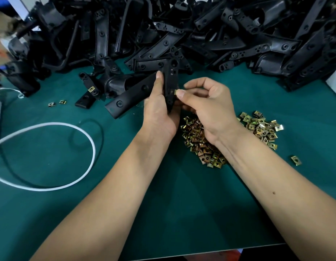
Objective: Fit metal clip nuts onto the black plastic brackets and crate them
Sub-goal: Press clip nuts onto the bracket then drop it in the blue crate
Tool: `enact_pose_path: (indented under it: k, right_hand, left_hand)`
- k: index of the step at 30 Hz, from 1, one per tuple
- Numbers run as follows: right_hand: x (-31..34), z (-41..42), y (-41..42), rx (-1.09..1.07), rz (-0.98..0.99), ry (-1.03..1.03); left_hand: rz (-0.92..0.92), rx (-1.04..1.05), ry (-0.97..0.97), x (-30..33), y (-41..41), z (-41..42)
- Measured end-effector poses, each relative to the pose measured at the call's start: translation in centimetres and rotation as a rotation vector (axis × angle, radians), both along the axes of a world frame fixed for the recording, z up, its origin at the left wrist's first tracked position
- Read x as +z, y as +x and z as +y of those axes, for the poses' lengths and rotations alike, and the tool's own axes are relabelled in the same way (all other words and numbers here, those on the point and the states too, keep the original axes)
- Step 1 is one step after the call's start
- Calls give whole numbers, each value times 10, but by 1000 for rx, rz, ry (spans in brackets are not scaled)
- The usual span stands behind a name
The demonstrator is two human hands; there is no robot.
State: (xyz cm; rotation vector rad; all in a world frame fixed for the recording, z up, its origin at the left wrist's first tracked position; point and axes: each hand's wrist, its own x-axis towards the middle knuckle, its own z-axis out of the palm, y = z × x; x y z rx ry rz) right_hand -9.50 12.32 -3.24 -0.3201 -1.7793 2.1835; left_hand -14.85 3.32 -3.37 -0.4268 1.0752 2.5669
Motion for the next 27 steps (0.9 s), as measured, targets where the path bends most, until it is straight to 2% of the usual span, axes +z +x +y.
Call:
enact_pose_path:
  k: [5,10,14,17,19,22,25,27]
  right_hand:
    - [2,-1,0,22,11,16]
    - [1,2,0,33,-7,-6]
    - [4,4,-2,56,17,174]
    - [9,16,-2,94,20,237]
    - [9,36,-5,-85,26,467]
    - [4,73,-8,-333,-126,881]
    - [-4,87,-11,-227,-276,1060]
    - [-8,83,-12,-137,-281,1168]
  left_hand:
    - [-12,-47,77,-3,5,3]
    - [71,105,-47,-3,9,8]
    - [84,118,-87,-4,6,6]
    - [108,82,-105,-4,6,6]
    - [97,91,-102,-4,3,4]
    - [79,100,-90,0,2,1]
    - [139,144,-152,-1,7,7]
    - [179,188,-199,0,11,14]
